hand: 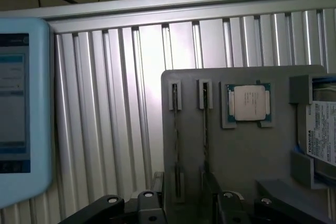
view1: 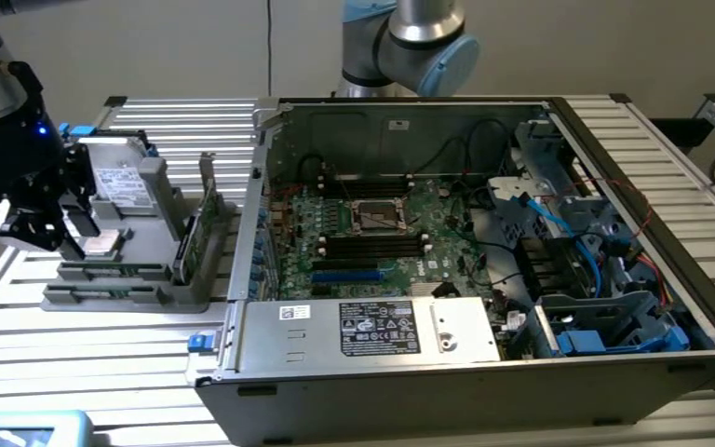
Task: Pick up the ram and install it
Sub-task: 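Pick up the ram and move it above insertion slot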
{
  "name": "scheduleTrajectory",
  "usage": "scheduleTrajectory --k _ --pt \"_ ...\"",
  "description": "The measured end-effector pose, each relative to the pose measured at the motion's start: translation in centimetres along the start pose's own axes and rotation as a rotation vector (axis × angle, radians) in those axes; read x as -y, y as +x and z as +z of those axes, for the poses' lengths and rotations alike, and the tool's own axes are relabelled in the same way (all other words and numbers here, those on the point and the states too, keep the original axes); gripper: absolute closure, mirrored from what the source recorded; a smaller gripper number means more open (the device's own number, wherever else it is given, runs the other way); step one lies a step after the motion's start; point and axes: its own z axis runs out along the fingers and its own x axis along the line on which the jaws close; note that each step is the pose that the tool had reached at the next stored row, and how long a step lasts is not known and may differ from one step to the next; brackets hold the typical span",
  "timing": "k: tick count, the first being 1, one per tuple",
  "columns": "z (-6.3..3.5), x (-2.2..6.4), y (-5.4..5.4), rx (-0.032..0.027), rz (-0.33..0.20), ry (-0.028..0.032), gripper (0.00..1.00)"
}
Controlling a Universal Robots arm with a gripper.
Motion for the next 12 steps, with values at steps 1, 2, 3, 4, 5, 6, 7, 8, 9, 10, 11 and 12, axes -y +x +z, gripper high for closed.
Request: scheduleTrajectory --k 1,2,3,4,5,6,7,8,9,10,11,12 --pt "0.17 0.00 0.0 -0.0003 0.000 0.0001 0.58" --pt "0.36 -0.01 0.0 -0.0005 -0.001 0.0001 0.58" --pt "0.54 -0.01 0.0 -0.0005 -0.001 0.0001 0.58" --pt "0.73 -0.01 0.0 -0.0005 -0.001 0.0002 0.58" --pt "0.92 -0.02 0.0 -0.0005 -0.001 0.0002 0.58" --pt "1.10 -0.02 0.0 -0.0005 -0.002 0.0002 0.58" --pt "1.29 -0.02 0.0 -0.0004 -0.002 0.0003 0.58" --pt "1.45 -0.02 0.0 -0.0005 -0.002 0.0002 0.58" --pt "1.64 -0.02 0.0 -0.0005 -0.002 0.0001 0.58" --pt "1.82 -0.02 0.0 -0.0005 -0.002 0.0002 0.58" --pt "2.00 -0.01 0.0 -0.0005 -0.002 0.0002 0.58" --pt "2.19 -0.01 0.1 -0.0005 -0.002 0.0002 0.58"
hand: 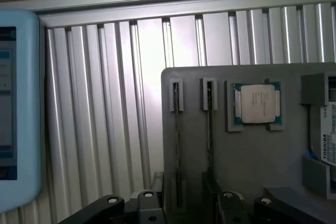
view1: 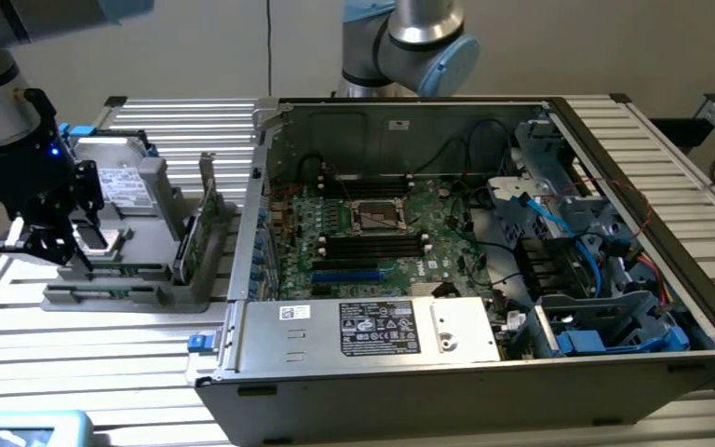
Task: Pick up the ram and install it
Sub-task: 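Pick up the ram and move it above insertion slot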
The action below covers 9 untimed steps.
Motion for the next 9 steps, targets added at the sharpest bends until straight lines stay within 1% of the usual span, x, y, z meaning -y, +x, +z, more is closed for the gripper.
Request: scheduleTrajectory --k 6,9 --pt "1.10 0.10 0.2 0.0000 -0.001 -0.0001 0.58" --pt "1.66 0.56 0.5 0.0000 -0.004 0.0000 0.58"
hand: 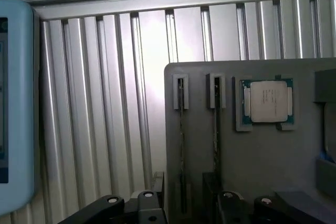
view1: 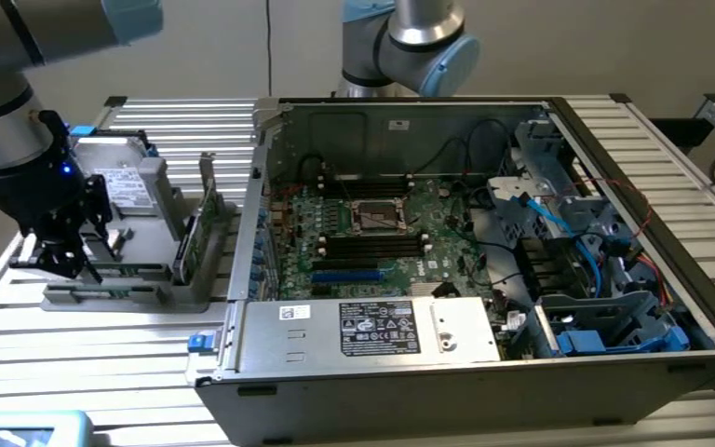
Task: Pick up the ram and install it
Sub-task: 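Pick up the ram and move it above insertion slot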
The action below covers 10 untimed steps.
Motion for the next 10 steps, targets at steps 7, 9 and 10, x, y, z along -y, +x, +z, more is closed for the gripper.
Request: scheduleTrajectory --k 7,9,10 --pt "1.28 0.10 0.0 0.0005 -0.018 0.0004 0.58" --pt "1.63 0.10 0.0 0.0029 -0.024 0.0002 0.58" --pt "1.77 0.10 0.0 0.0057 -0.026 0.0000 0.58"
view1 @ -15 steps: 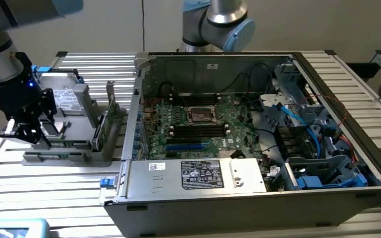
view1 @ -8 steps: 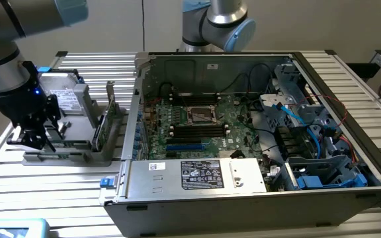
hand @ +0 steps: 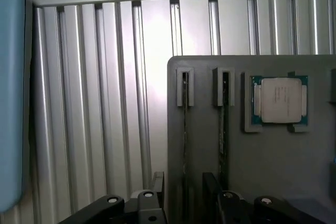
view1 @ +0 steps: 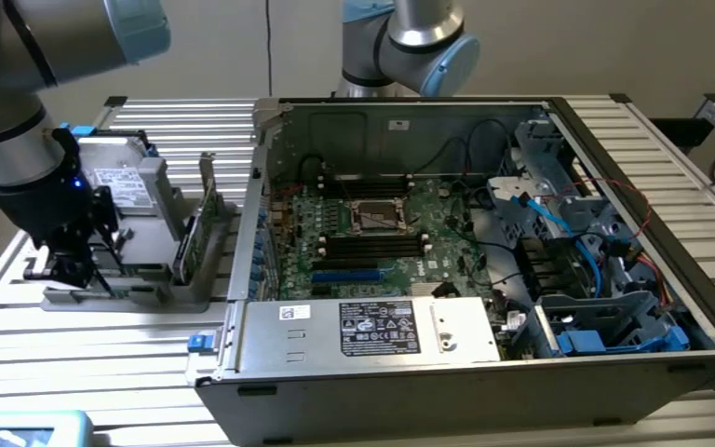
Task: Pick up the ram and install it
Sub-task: 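Pick up the ram and move it above insertion slot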
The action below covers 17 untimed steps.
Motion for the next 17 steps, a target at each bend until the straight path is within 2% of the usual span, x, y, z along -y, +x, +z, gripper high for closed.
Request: scheduleTrajectory --k 4,5,8,11,17 --pt "0.52 -0.01 0.0 0.0162 -0.003 -0.0011 0.58" --pt "0.70 -0.01 0.0 0.0172 -0.003 -0.0010 0.58" --pt "1.24 -0.02 0.0 0.0163 -0.004 -0.0012 0.58" --pt "1.72 -0.01 0.0 0.0120 -0.005 -0.0008 0.58" --pt "2.20 -0.04 -0.1 0.0117 -0.006 -0.0018 0.58"
